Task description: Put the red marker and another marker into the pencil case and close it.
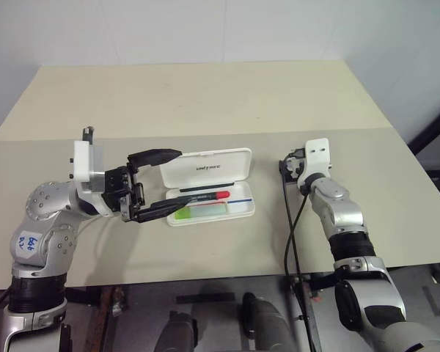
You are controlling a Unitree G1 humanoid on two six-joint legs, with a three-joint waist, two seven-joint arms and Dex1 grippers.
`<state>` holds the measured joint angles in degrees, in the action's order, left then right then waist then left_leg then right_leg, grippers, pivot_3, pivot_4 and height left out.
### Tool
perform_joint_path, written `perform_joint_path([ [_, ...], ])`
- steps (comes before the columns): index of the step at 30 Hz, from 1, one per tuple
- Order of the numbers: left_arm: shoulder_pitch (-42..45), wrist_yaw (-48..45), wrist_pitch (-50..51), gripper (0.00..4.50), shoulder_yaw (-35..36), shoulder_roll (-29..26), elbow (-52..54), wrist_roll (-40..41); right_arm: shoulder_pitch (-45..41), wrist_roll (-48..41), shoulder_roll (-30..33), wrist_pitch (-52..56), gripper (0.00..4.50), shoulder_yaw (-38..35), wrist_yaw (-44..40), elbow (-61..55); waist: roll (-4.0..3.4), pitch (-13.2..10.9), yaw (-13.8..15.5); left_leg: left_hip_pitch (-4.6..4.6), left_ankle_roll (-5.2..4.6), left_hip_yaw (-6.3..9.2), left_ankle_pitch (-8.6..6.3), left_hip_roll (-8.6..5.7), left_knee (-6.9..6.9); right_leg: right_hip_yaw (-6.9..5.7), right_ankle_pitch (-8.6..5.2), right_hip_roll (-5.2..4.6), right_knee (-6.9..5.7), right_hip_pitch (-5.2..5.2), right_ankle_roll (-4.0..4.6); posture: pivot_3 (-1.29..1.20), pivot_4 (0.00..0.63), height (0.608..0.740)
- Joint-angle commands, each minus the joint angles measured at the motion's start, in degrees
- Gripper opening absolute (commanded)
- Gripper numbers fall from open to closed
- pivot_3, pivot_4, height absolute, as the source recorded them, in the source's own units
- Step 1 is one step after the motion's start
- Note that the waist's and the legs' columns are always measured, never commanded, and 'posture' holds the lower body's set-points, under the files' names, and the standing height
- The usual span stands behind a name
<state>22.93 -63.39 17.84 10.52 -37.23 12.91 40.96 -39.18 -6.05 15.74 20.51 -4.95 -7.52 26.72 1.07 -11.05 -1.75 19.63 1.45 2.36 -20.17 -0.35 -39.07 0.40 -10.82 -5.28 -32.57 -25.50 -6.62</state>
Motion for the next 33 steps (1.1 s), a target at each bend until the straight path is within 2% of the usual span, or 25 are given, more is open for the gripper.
perform_joint_path([
  [1, 4.0, 1.2, 3.8, 4.45, -2.0, -2.1, 0.2, -1.0, 2.8, -0.8, -0.6, 3.1, 4.5, 0.1, -1.1, -6.4, 0.0, 0.0, 0.0, -0.01, 0.0, 0.0, 0.0, 0.01, 0.01, 0.0, 0.0, 0.01, -0.01, 0.0, 0.01, 0.0, 0.15, 0.74],
  [8, 10.8, 1.4, 7.8, 4.45, -5.9, -3.5, -3.5, -4.6, 5.9, -1.1, -4.3, 9.0, 4.5, 1.2, -0.7, -12.3, 0.0, 0.0, -0.5, -0.12, 0.0, -0.02, 0.0, 0.04, 0.05, 0.07, -0.03, 0.09, -0.08, 0.0, 0.04, 0.0, 0.15, 0.74],
  [16, 12.9, 1.1, 7.9, 4.45, -5.3, -2.0, -5.4, -4.1, 6.2, -0.4, -7.2, 13.1, 4.5, 1.2, 0.5, -13.0, 0.01, 0.0, -1.4, -0.22, 0.0, 0.04, 0.0, 0.22, 0.14, 0.13, -0.1, 0.32, -0.18, 0.0, 0.17, 0.0, 0.15, 0.74],
  [19, 12.8, 0.9, 7.6, 4.5, -5.1, -1.8, -5.5, -4.0, 5.6, -0.1, -7.9, 15.3, 3.86, 0.8, 2.2, -11.4, 0.04, 0.0, -1.4, -0.31, 0.0, 0.03, 0.0, 0.24, 0.17, 0.21, -0.13, 0.38, -0.26, 0.0, 0.23, 0.0, 0.15, 0.74],
  [29, 10.7, 1.1, 5.9, 4.5, -2.0, -1.8, -5.0, -3.6, 3.0, -0.2, -6.5, 14.1, 0.44, -0.5, 2.3, -11.0, 0.17, 0.1, -1.3, -0.41, 0.02, 0.04, 0.01, 0.24, 0.1, 0.27, -0.14, 0.4, -0.4, 0.06, 0.24, 0.0, 0.15, 0.74],
  [33, 8.7, 1.8, 5.8, 4.5, -0.2, -2.2, -4.0, -3.5, 1.1, -1.3, -3.5, 11.8, 0.37, -1.6, -0.6, -12.8, 0.14, 0.1, -1.0, -0.36, 0.03, 0.04, 0.01, 0.23, 0.08, 0.28, -0.13, 0.39, -0.38, 0.05, 0.23, 0.0, 0.15, 0.74],
])
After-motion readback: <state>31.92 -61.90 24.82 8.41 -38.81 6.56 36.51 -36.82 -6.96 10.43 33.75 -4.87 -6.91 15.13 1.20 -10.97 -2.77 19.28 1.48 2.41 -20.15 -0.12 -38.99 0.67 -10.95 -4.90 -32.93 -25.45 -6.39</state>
